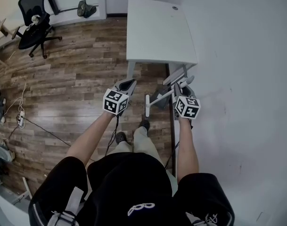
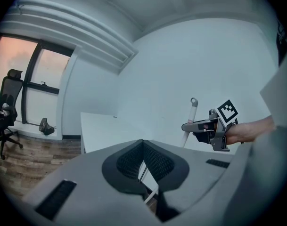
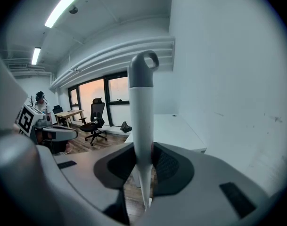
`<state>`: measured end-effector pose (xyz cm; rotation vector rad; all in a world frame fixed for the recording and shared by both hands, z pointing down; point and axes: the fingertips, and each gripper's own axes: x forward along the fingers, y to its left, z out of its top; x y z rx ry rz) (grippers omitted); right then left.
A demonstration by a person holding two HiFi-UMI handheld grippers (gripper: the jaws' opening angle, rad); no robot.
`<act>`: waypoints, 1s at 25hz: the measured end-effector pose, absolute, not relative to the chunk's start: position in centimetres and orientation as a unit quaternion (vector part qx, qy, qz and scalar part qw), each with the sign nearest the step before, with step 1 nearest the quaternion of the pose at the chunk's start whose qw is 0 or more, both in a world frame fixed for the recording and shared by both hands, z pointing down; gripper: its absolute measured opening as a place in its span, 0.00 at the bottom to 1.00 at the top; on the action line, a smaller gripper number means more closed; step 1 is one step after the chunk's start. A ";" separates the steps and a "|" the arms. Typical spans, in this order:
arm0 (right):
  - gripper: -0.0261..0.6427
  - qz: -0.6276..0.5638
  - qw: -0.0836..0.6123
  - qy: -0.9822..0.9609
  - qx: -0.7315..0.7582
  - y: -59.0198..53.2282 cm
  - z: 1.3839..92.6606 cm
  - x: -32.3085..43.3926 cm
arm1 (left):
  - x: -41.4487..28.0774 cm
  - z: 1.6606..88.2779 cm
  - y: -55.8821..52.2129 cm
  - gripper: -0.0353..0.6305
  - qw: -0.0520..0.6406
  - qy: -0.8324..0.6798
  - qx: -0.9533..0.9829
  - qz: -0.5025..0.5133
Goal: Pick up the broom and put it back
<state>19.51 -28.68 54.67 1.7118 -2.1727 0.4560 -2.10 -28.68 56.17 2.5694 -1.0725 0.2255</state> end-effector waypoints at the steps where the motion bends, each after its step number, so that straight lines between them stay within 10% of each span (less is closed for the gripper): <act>1: 0.21 0.164 0.170 -0.765 0.600 -29.0 55.2 19.6 | -2.0 56.4 -28.9 0.08 0.174 -0.379 0.905 0.083; 25: 0.21 0.247 0.221 -0.752 0.570 -32.7 69.1 30.4 | 9.3 63.5 -34.5 0.08 0.207 -0.374 0.892 0.144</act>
